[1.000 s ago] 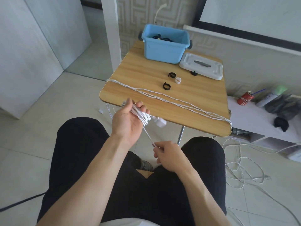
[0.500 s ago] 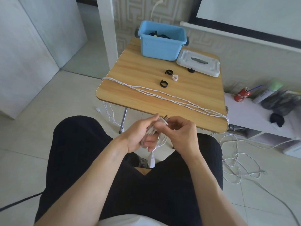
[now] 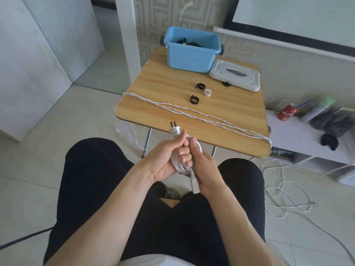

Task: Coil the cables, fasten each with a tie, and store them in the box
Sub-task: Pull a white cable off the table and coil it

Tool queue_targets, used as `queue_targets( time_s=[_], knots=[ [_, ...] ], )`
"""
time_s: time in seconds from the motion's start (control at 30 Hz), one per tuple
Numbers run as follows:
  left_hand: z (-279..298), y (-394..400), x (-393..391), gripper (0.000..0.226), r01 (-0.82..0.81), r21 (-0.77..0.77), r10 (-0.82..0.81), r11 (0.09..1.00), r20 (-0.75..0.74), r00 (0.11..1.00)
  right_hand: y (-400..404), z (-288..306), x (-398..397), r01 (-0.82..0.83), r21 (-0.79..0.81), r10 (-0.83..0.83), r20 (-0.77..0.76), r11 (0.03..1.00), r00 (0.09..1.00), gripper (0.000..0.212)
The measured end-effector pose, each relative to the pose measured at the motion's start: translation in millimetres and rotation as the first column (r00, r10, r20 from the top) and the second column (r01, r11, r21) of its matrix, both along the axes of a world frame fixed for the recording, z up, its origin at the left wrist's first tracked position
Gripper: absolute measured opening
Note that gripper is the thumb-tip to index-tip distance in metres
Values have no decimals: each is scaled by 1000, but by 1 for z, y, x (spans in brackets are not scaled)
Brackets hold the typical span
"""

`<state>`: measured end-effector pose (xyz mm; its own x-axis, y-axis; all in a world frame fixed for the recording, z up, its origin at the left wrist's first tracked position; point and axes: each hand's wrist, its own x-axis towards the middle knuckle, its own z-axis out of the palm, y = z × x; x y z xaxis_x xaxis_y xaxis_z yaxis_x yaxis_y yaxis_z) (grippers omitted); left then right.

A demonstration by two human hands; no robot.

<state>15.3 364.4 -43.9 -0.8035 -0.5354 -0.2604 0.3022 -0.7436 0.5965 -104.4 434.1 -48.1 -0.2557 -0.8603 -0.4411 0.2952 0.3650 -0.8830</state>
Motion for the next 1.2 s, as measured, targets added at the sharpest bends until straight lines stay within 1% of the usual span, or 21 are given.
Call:
queue_targets(
  time_s=[0.07, 0.13, 0.17, 0.23, 0.27, 0.3, 0.37, 0.4, 0.43, 0.5, 0.53, 0.6, 0.63, 0.77, 0.83, 0.93, 1.07, 1.1, 1.13, 1.2],
  knots=[
    [1, 3, -2, 33, -3, 21, 2, 1000, 29, 1000, 1, -2, 2, 15, 33, -16, 28, 999, 999, 60],
    [1, 3, -1, 36, -9, -19, 10, 1000, 76, 997, 0, -4, 2, -9, 6, 9, 48, 1000, 999, 65],
    [1, 3, 1, 37, -13, -50, 18, 999, 106, 994, -1, -7, 1, -47, -20, 47, 31, 999, 998, 68],
    [0, 1, 3, 41, -31, -118, 50, 993, 160, 986, -4, -10, -1, -102, -48, 98, -82, 994, 992, 73],
    [0, -1, 4, 43, -61, -136, 85, 989, 179, 980, -5, -12, -2, -90, -59, 78, -172, 994, 982, 73],
    [0, -4, 2, 46, -112, -131, 136, 985, 194, 971, -7, -15, -4, -53, -89, 25, -284, 995, 959, 68],
    [1, -9, -3, 50, -245, -37, 246, 969, 235, 940, -4, -16, -7, -13, -218, -104, -517, 976, 850, 40],
    [1, -12, -7, 51, -298, 5, 285, 955, 268, 920, -3, -13, -8, -61, -271, -121, -605, 961, 787, 26],
    [2, -16, -11, 50, -330, 26, 307, 944, 305, 901, -3, -11, -10, -138, -289, -99, -673, 947, 733, 18],
    [2, -22, -17, 47, -359, 39, 323, 933, 353, 878, -10, -7, -18, -253, -254, -15, -733, 934, 680, 16],
    [3, -27, -19, 47, -364, 47, 326, 930, 349, 878, -17, -4, -26, -260, -235, 1, -740, 936, 673, 15],
    [4, -35, -23, 47, -378, 77, 335, 923, 328, 883, -39, 0, -49, -185, -191, -23, -754, 964, 657, 14],
    [4, -40, -23, 48, -386, 90, 341, 918, 317, 885, -55, 2, -64, -135, -147, -30, -775, 980, 631, 15],
    [6, -59, -22, 49, -374, 82, 340, 924, 272, 900, -126, 12, -117, -45, 57, 72, -862, 997, 502, 19],
    [5, -66, -22, 48, -377, 109, 339, 920, 265, 903, -161, 13, -133, -47, 116, 125, -897, 992, 424, 23],
    [2, -80, -21, 47, -426, 190, 373, 885, 259, 891, -212, 12, -143, -98, 220, 239, -930, 970, 280, 34],
    [-2, -93, -21, 46, -467, 246, 413, 849, 243, 878, -250, 0, -147, -109, 382, 396, -900, 918, 180, 55],
    [-3, -94, -21, 46, -468, 256, 416, 846, 233, 879, -253, -7, -148, -92, 401, 411, -894, 912, 180, 56],
    [-3, -95, -21, 45, -467, 261, 418, 845, 223, 881, -254, -14, -150, -58, 399, 403, -893, 915, 200, 54],
    [-3, -99, -21, 41, -461, 268, 416, 846, 208, 885, -254, -29, -154, 12, 326, 314, -918, 945, 244, 39]
  ],
)
